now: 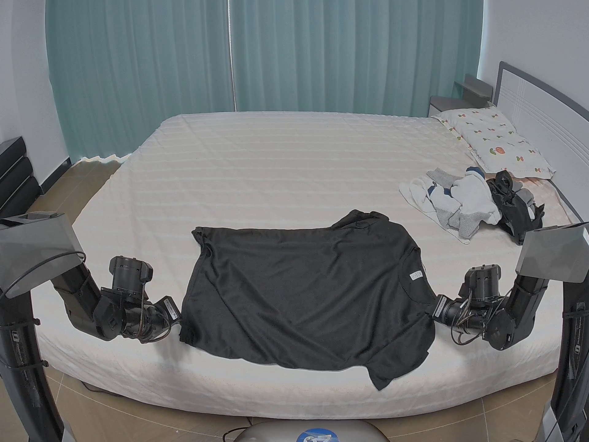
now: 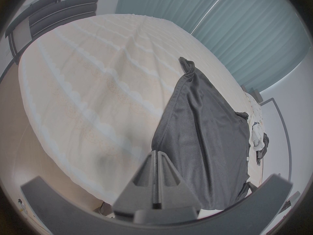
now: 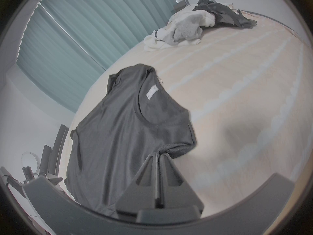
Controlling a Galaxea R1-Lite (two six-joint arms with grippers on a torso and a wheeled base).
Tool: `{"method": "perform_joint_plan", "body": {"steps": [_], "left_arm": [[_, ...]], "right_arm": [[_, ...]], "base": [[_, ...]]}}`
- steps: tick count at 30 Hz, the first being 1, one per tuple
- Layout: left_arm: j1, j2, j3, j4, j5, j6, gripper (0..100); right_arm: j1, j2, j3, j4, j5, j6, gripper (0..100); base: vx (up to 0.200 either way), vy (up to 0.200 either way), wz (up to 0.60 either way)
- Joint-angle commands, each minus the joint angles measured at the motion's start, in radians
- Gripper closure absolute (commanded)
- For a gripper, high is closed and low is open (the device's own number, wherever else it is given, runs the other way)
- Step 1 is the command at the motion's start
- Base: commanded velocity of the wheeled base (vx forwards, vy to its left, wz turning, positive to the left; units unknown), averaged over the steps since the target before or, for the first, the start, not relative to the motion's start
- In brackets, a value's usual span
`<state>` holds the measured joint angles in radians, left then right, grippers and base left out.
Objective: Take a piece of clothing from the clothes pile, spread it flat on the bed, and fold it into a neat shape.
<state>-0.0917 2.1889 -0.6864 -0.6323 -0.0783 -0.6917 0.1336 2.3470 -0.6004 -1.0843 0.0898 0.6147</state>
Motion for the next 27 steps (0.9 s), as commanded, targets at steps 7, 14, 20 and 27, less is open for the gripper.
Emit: {"method": "perform_joint_plan", "body": {"steps": [7,14,20,27], "left_arm": [[0.001,0.012,0.001,-0.055,-0.024,-0.011,100],[0.003,0.023,-0.002,-0.093,-0.024,-0.038,100],[0.003,0.029,-0.001,-0.098,-0.026,-0.043,100],[0.003,0.032,-0.002,-0.098,-0.026,-0.045,100]], "right_arm": [[-0.019,0.044,-0.211,0.017,0.015,-0.006,100],[-0.012,0.143,-0.349,0.024,0.015,-0.009,100],[-0.012,0.161,-0.335,0.01,0.015,-0.009,0],[-0.072,0.017,-0.168,0.01,0.03,-0.001,0]], "base": [[0.0,0.0,0.0],[0.0,0.0,0.0],[0.0,0.0,0.0],[0.0,0.0,0.0]]}}
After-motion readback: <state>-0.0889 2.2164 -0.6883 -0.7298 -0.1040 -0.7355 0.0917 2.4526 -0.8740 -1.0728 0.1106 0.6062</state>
